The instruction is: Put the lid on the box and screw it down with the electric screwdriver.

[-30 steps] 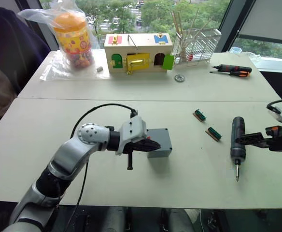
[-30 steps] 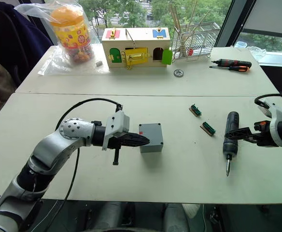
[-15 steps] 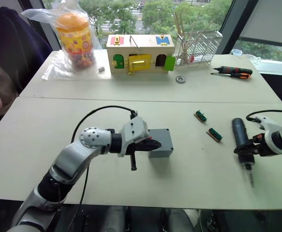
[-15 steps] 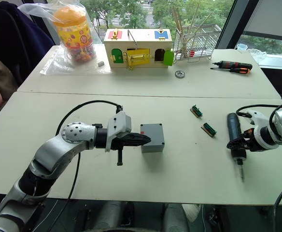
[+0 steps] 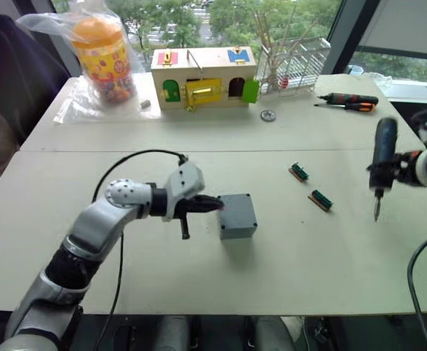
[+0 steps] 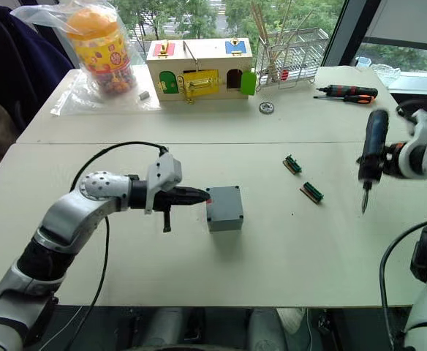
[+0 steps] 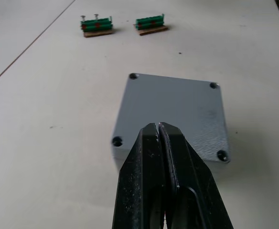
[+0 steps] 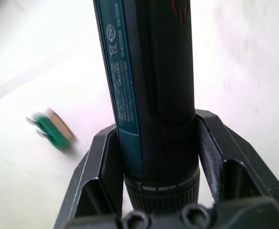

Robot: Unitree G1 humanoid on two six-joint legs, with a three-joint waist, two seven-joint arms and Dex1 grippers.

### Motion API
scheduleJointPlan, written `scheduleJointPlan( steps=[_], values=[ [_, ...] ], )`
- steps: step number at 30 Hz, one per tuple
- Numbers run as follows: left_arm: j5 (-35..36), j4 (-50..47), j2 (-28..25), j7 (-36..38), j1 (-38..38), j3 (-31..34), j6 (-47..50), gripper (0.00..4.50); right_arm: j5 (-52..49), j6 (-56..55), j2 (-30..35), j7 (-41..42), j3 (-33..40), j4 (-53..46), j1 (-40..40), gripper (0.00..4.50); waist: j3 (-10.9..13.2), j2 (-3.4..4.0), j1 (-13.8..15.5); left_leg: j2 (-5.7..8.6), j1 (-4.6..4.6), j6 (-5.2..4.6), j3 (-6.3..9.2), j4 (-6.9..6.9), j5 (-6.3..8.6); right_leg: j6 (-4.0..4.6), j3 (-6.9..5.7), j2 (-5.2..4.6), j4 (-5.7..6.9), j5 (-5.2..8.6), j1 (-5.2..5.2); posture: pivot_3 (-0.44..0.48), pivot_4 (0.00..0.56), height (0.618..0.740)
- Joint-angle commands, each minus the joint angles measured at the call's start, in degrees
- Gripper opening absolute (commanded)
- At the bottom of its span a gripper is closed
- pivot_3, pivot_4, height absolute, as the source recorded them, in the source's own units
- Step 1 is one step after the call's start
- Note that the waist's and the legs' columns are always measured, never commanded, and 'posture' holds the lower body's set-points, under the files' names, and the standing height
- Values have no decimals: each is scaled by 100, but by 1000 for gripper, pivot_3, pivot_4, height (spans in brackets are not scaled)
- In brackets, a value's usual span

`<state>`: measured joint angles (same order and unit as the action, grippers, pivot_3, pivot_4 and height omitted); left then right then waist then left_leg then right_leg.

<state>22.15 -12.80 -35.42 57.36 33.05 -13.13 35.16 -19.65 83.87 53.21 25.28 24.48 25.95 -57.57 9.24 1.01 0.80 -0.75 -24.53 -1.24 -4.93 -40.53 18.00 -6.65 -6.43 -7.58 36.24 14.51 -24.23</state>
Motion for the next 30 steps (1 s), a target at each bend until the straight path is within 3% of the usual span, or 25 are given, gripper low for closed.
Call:
scheduleJointPlan(
  steps=[1, 5, 10, 13, 18, 30],
  values=[
    [257, 216, -35, 417, 353, 227, -97, 0, -197, -847, -1013, -817, 1447, -2178, 163, 1740, -1, -1, -4, 2, 2, 4, -1, 8, -3, 0, 0, -2, -1, 0, 0, 0, 150, 706],
    [269, 999, 325, 395, 913, 301, -113, 0, -527, -2713, -2773, -1374, 1785, -3831, 549, 1740, 1, 2, -4, 6, 6, 9, -8, -14, -9, -1, 7, -7, 10, -1, 2, 0, 150, 706],
    [102, 1320, 489, 657, 1158, -43, -149, 0, -1418, -3605, -3928, -659, 1190, -4796, 1532, 1740, 1, 2, -13, 11, 5, 7, 1, -28, -8, -1, 6, -4, 20, -1, 9, 0, 150, 706],
    [-35, 1203, 591, 704, 1132, -302, -135, 0, -1702, -3924, -4149, -92, 449, -5225, 2288, 1740, 1, 2, -15, 17, 3, 6, 2, -25, -7, -1, 6, -5, 15, -1, 8, 0, 150, 706],
    [-193, 1009, 709, 657, 983, -569, -78, 0, -2126, -4171, -4266, 250, -166, -5519, 3042, 1740, 1, 2, -25, 14, 6, 6, 5, -38, -8, 0, 8, -3, 33, -1, 8, 0, 150, 706],
    [-706, 1195, 591, 648, 600, -857, -315, 0, -2000, -4628, -3887, 378, -1253, -5644, 3851, 1740, 2, 1, -10, 14, 8, 2, 26, -43, -5, 0, 11, -5, 33, 0, 10, 0, 150, 706]
  ],
)
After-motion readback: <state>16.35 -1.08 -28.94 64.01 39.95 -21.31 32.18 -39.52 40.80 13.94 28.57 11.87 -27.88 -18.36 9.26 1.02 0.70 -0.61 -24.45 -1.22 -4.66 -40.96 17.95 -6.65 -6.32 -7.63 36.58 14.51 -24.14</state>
